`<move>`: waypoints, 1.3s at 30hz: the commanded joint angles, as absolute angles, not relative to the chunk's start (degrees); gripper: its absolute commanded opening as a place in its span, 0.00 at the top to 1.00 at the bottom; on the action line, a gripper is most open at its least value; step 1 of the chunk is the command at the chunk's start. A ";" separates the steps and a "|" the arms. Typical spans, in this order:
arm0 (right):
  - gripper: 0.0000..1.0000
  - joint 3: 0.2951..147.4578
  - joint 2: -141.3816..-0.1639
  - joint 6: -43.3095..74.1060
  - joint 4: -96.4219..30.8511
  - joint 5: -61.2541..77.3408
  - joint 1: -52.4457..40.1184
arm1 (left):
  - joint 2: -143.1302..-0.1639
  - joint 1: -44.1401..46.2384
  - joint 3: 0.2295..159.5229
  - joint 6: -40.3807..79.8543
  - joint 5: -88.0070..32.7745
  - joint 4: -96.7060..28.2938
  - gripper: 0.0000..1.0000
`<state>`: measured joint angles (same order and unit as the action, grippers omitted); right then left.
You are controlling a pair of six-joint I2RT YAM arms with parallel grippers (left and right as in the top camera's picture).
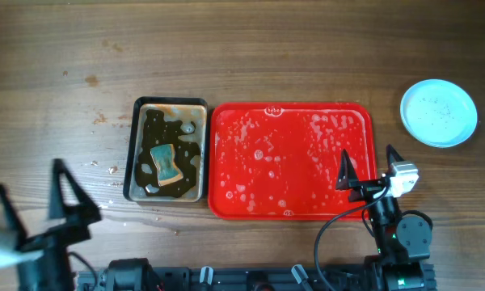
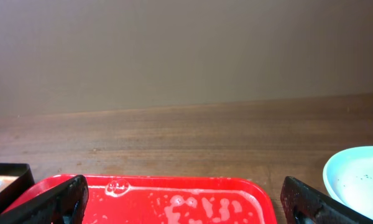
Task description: Clean dirty plates on tray and stack at the side
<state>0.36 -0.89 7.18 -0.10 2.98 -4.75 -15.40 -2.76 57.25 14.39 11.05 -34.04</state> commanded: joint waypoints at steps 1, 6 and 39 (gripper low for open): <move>0.00 0.27 -0.21 6.17 0.12 3.90 -4.97 | -9.87 -3.18 46.04 13.98 3.40 -28.75 0.00; 0.00 0.27 -0.21 6.17 0.12 3.90 -4.97 | -0.05 -3.16 30.04 20.08 1.93 -20.21 0.00; 0.00 0.27 -0.21 6.15 0.12 3.90 -4.97 | -0.21 -2.35 0.32 24.45 -0.16 14.09 0.00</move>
<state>0.36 -0.89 7.18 -0.03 2.98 -4.75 -0.73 -2.63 0.86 24.38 0.47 17.76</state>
